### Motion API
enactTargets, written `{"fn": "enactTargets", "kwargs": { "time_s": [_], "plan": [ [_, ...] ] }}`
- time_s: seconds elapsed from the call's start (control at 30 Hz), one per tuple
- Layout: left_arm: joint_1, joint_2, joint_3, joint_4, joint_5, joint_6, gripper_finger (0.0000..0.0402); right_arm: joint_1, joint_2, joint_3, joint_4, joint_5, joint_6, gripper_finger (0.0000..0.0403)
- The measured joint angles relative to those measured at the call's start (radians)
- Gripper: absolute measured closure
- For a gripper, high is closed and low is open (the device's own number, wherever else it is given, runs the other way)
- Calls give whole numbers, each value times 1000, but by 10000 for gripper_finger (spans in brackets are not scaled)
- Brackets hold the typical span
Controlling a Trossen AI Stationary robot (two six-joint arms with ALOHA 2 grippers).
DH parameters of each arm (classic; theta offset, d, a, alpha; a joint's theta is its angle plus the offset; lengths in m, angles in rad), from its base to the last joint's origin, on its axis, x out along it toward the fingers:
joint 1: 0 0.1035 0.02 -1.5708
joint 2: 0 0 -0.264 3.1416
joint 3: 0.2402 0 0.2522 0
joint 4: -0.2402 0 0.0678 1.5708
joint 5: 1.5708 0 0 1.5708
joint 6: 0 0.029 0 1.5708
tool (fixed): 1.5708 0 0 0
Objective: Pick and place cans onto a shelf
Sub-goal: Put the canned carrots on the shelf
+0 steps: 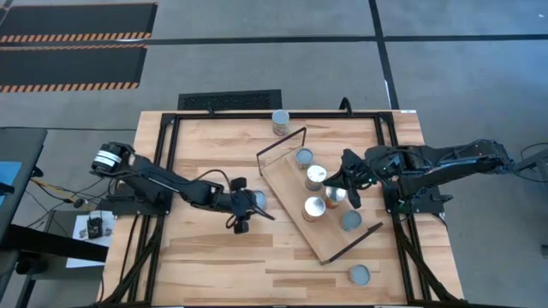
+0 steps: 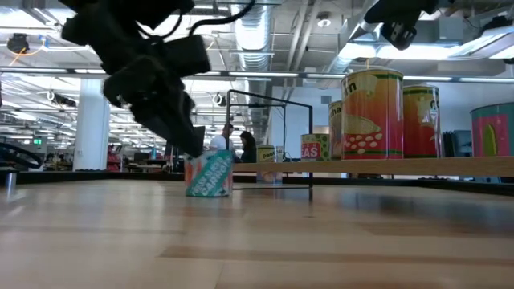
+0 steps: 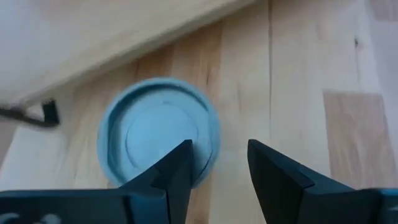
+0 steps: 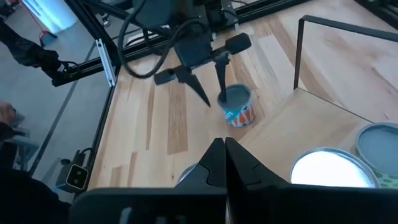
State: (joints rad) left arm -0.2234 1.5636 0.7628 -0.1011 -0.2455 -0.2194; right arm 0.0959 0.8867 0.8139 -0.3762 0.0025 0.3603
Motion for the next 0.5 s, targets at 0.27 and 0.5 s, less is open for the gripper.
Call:
{"fn": "enactTargets", "kwargs": {
  "time_s": [0.27,0.5],
  "plan": [
    [1,117,157,-95,-33,52,304,0,0,0,-3,0,-2,397],
    [25,119,270,-235,14,78,394,0,0,0,-13,0,-18,397]
  ]
}}
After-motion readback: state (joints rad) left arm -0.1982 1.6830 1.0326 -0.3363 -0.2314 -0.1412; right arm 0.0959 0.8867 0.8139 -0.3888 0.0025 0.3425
